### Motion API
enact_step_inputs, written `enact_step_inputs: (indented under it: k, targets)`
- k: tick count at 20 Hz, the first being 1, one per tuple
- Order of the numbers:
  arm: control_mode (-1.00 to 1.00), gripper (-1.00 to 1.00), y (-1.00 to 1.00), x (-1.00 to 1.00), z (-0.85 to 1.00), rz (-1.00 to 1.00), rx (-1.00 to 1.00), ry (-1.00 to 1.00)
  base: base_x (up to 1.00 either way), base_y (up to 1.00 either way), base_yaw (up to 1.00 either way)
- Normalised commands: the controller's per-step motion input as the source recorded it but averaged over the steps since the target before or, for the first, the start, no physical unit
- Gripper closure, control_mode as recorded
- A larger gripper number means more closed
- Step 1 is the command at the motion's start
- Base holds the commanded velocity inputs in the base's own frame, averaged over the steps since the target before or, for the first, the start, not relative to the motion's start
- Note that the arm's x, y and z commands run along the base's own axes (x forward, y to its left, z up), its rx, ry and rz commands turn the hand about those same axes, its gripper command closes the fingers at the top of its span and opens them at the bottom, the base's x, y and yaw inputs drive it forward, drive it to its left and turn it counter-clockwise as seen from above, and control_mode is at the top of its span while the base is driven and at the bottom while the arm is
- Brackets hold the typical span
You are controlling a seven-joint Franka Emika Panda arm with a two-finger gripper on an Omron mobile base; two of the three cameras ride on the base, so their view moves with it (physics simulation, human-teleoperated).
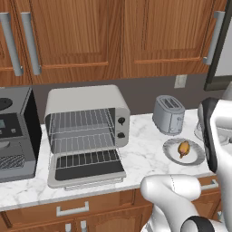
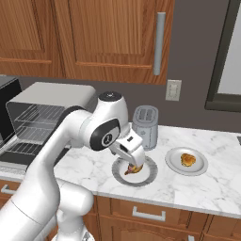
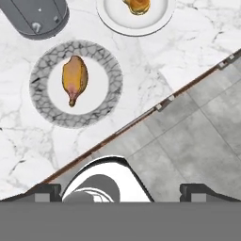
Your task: Open the toaster oven door. Place the bread on the bottom rack in the toaster oven and place the chicken drumstick on the top rack.
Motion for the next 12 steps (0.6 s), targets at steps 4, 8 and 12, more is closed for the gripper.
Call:
enact_step_inputs:
  k: [4,8,12]
  targets:
    - [-1.00,-1.00,-0.10,0.01,0.00,-0.08,0.00,0.08,0.00,0.00,0.00]
    - [-1.00,-1.00,-0.09,0.01,-0.01,-0.08,0.00,0.13,0.00,0.00,0.00]
    - [-1.00,-1.00,-0.05,0.06,-0.02,-0.12,0.00,0.14,0.00,0.00,0.00]
